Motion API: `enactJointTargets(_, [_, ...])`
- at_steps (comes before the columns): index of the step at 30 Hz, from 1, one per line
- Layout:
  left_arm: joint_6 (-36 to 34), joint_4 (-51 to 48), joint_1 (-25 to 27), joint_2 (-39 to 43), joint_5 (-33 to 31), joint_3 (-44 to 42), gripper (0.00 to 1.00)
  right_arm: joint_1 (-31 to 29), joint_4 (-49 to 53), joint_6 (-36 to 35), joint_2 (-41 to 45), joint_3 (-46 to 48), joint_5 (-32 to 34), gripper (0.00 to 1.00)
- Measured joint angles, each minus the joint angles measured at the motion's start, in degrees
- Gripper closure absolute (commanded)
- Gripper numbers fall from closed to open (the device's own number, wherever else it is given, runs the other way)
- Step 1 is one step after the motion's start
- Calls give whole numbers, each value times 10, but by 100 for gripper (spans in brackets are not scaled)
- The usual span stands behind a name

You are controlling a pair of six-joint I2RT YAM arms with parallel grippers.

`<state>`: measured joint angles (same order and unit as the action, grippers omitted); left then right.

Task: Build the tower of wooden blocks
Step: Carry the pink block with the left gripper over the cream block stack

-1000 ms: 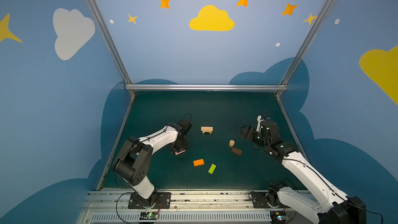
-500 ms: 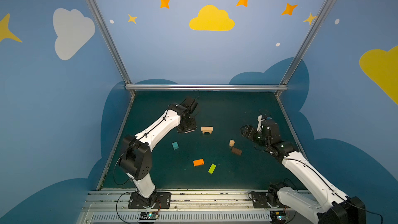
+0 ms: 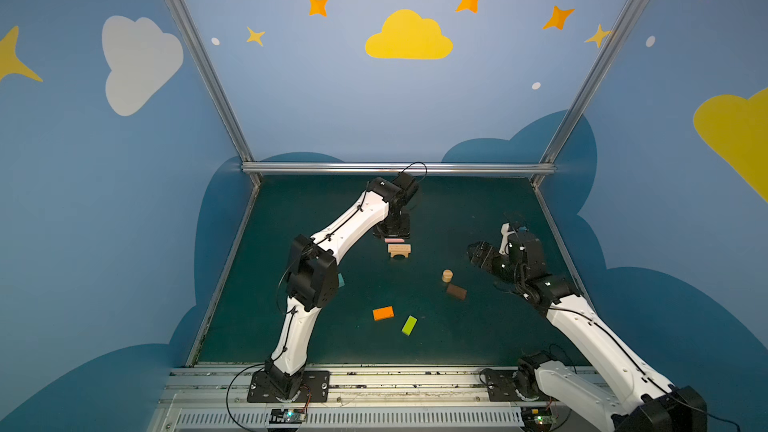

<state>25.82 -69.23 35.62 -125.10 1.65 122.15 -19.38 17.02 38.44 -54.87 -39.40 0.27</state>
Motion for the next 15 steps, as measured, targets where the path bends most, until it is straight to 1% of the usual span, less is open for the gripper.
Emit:
enactJointTargets(3, [-11,-28,6,-40,0,52,68,5,-1,-1,9,6,-2,12])
enactJointTargets(6, [-18,-49,9,-66,0,83,68,10,2,-2,13,19,-4,12])
enactJointTargets(15, [-17,-71,9,-81,-6,92,68,18,7,-2,14,24,-14,12])
